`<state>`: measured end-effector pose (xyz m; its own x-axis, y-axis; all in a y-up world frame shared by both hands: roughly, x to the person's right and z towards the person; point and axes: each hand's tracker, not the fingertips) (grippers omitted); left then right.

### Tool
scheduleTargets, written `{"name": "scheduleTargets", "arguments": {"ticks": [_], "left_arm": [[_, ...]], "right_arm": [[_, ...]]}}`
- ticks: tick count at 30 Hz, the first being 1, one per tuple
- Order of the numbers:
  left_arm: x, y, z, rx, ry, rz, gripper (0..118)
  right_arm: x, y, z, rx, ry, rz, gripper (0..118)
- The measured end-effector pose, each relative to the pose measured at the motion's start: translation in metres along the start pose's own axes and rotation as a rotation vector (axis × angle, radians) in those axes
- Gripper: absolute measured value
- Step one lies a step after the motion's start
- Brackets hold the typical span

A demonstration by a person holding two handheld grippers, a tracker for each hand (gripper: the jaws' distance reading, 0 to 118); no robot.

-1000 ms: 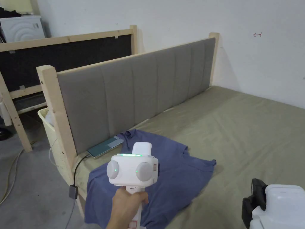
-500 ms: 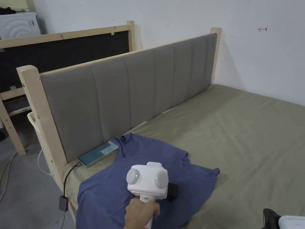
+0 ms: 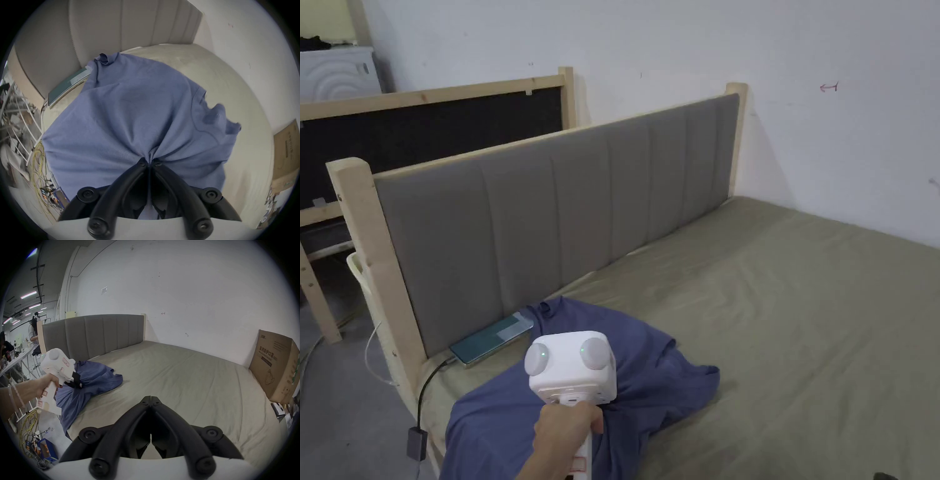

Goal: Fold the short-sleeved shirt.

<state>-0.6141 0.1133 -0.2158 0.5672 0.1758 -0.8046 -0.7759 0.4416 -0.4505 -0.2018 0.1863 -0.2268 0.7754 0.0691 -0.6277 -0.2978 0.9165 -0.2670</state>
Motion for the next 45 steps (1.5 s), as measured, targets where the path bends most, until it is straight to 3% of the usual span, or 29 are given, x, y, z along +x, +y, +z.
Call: {"name": "scheduleTargets", "arguments": {"ticks": [8, 15, 21, 25, 32, 37, 40, 45], "left_arm": [[-0.005, 0.014, 0.047, 0.033, -0.063, 0.006, 0], [0.034, 0.006, 0.106, 0.104, -0.173, -0.028, 0], [0.122, 0.009, 0.155, 0.175, -0.301, -0.226, 0], [0.208, 0.003, 0.191, 0.234, -0.381, -0.439, 0], [0.358, -0.092, 0.283, 0.270, -0.687, -0.729, 0], [0.420, -0.185, 0.294, 0.165, -0.899, -0.886, 0], [0.442, -0.254, 0.260, 0.067, -0.869, -0.979, 0], [0.470, -0.366, 0.124, -0.275, -0.671, -1.038, 0]], "right_arm": [[0.047, 0.005, 0.034, 0.050, -0.076, -0.070, 0], [0.087, 0.008, 0.070, 0.092, -0.148, -0.147, 0], [0.119, 0.003, 0.099, 0.115, -0.227, -0.191, 0], [0.146, 0.000, 0.121, 0.141, -0.301, -0.217, 0], [0.200, -0.003, 0.175, 0.192, -0.470, -0.258, 0], [0.234, -0.020, 0.211, 0.191, -0.592, -0.289, 0], [0.254, -0.035, 0.226, 0.171, -0.638, -0.325, 0], [0.276, -0.070, 0.238, 0.094, -0.681, -0.412, 0]]}}
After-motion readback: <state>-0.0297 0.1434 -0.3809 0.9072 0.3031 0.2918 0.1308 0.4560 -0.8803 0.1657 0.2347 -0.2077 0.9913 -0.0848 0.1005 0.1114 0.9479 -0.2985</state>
